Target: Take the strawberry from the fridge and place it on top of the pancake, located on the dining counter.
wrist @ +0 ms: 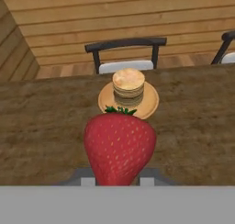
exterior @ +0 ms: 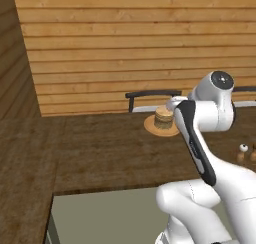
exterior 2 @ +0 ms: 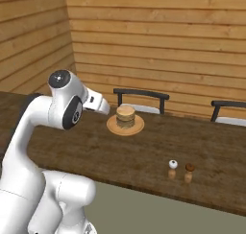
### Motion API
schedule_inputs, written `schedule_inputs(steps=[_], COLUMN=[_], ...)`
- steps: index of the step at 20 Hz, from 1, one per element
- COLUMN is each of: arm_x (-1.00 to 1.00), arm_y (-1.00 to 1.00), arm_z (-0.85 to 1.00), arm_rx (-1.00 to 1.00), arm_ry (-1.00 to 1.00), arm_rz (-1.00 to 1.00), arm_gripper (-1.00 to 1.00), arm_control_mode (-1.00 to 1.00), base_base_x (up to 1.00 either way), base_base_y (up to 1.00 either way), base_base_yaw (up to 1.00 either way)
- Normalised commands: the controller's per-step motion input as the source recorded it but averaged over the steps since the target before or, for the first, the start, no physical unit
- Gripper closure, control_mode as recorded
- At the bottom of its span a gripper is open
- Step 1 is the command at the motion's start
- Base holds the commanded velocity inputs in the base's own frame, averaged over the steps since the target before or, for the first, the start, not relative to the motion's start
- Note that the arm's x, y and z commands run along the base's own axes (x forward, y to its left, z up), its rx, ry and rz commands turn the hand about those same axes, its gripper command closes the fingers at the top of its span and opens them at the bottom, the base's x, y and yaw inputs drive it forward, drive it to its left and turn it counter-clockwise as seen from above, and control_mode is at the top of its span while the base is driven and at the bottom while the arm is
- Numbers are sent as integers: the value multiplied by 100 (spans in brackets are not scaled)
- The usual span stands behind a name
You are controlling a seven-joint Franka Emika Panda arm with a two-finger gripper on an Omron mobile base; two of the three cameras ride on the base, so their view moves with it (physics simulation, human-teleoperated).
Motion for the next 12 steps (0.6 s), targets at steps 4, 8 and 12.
schedule_inputs(steps=[4,8,12], arm_x=[92,81,61], arm_y=[-28,-37,-17], arm_z=[-14,-31,-41], arm_rx=[0,0,0], arm_ry=[17,6,2], arm_rz=[0,0,0], arm_gripper=[100,100,100], arm_control_mode=[-100,-100,-100], base_base_x=[0,0,0], base_base_y=[0,0,0], base_base_yaw=[0,0,0])
